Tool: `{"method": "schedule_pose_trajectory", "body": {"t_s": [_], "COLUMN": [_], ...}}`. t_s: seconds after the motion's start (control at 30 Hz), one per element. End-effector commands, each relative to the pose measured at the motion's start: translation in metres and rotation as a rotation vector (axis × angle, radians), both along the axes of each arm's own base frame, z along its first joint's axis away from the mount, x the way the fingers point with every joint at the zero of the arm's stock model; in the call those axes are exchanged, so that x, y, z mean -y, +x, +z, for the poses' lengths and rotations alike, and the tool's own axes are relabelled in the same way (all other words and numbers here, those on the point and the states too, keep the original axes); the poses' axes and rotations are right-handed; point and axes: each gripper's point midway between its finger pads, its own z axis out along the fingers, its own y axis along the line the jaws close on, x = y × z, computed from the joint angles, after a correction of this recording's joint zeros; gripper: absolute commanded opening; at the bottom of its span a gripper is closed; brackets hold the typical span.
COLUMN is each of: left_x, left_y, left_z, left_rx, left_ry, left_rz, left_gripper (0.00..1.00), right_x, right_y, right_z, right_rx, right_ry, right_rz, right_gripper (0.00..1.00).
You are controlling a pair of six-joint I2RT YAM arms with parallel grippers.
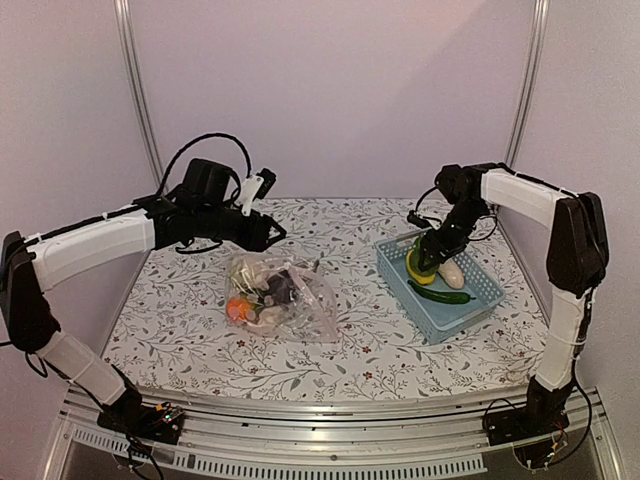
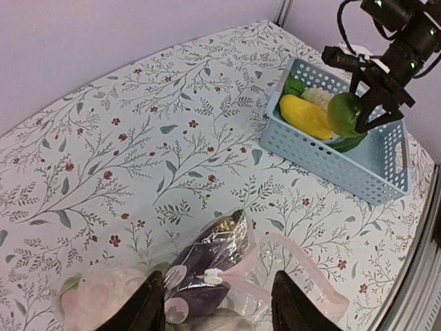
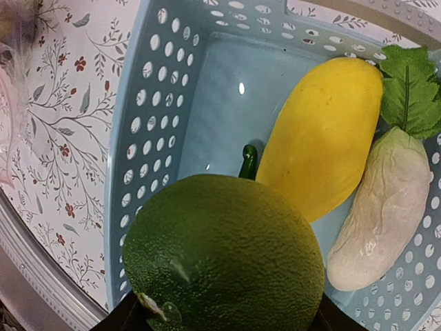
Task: Open the zip-top bag and remove the fake food
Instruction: Place the fake vegetable in the bin.
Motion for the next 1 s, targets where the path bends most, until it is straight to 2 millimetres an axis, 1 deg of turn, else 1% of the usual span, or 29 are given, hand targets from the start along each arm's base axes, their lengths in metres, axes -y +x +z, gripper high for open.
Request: {"method": "schedule_pose_trajectory", "body": {"t_s": [0.0, 0.03, 0.1, 0.2, 0.27, 0.37, 0.43, 0.53, 0.6, 0.73, 0.83, 0.93, 0.97], "left_x": [-0.014, -0.017, -0.021, -0.028, -0.037, -0.049, -0.052, -0.058, -0.061, -0.062, -0.063, -0.065, -0.066], "left_y": [-0.001, -0.001, 0.0, 0.006, 0.013, 0.02, 0.022, 0.027, 0.031, 0.033, 0.033, 0.036, 0.037], "left_z": [-0.028, -0.028, -0.026, -0.023, -0.022, -0.023, -0.023, -0.028, -0.034, -0.042, -0.047, -0.053, -0.054], "left_rx": [-0.036, -0.034, -0.022, -0.022, -0.025, -0.032, -0.035, -0.048, -0.066, -0.091, -0.116, -0.137, -0.142], "left_ry": [0.019, 0.024, 0.027, 0.015, 0.003, -0.003, -0.01, -0.001, 0.015, 0.023, 0.037, 0.046, 0.05], "left_rz": [0.02, 0.025, 0.037, 0.074, 0.119, 0.168, 0.185, 0.203, 0.213, 0.214, 0.213, 0.223, 0.225], "left_gripper": [0.51, 0.51, 0.51, 0.52, 0.53, 0.54, 0.54, 0.54, 0.54, 0.55, 0.55, 0.55, 0.55], "right_x": [-0.009, -0.012, -0.018, -0.025, -0.028, -0.031, -0.032, -0.03, -0.032, -0.038, -0.038, -0.035, -0.035], "right_y": [0.032, 0.037, 0.048, 0.052, 0.05, 0.047, 0.047, 0.049, 0.049, 0.047, 0.042, 0.036, 0.035], "right_z": [-0.006, -0.012, -0.012, -0.027, -0.04, -0.049, -0.053, -0.055, -0.052, -0.028, -0.017, -0.005, 0.005], "right_rx": [0.026, 0.017, 0.022, -0.017, -0.05, -0.064, -0.065, -0.055, -0.045, 0.002, 0.014, 0.032, 0.053], "right_ry": [-0.031, -0.035, -0.031, -0.032, -0.043, -0.062, -0.07, -0.08, -0.063, -0.008, 0.01, 0.014, 0.025], "right_rz": [-0.019, -0.018, -0.014, -0.014, -0.012, 0.003, 0.01, 0.009, 0.012, 0.013, 0.013, 0.014, 0.016], "right_gripper": [0.46, 0.46, 0.46, 0.46, 0.48, 0.53, 0.56, 0.66, 0.7, 0.78, 0.85, 0.84, 0.83]}}
